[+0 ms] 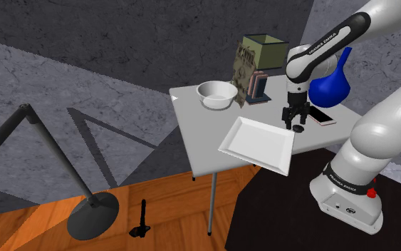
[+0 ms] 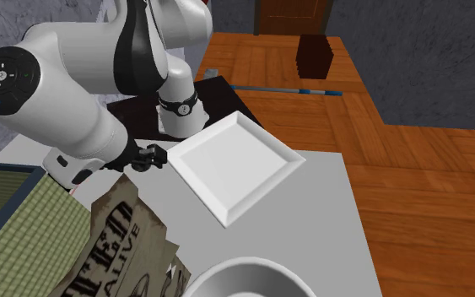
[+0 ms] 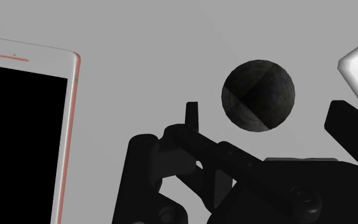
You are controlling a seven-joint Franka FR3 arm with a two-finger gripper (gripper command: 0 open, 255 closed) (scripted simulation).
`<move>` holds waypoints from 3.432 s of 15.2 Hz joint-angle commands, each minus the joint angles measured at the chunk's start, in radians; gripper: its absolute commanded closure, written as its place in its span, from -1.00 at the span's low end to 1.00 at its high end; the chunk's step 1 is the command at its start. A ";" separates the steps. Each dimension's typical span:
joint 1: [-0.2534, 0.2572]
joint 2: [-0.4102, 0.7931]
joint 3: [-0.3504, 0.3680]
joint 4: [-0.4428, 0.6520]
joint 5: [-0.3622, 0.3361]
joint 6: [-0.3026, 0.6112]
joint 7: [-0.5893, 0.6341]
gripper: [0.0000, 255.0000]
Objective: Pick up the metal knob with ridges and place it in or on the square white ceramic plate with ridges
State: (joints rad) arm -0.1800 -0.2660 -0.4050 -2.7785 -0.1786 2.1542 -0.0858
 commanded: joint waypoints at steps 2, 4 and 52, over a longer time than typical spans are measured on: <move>0.000 0.000 0.000 -0.001 0.000 0.001 0.000 -1.00; 0.000 0.000 0.000 0.000 0.000 0.001 0.000 1.00; 0.269 -0.108 0.360 0.197 0.337 -0.283 0.403 1.00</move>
State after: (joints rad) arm 0.0856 -0.3852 -0.0479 -2.5797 0.1535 1.8585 0.3148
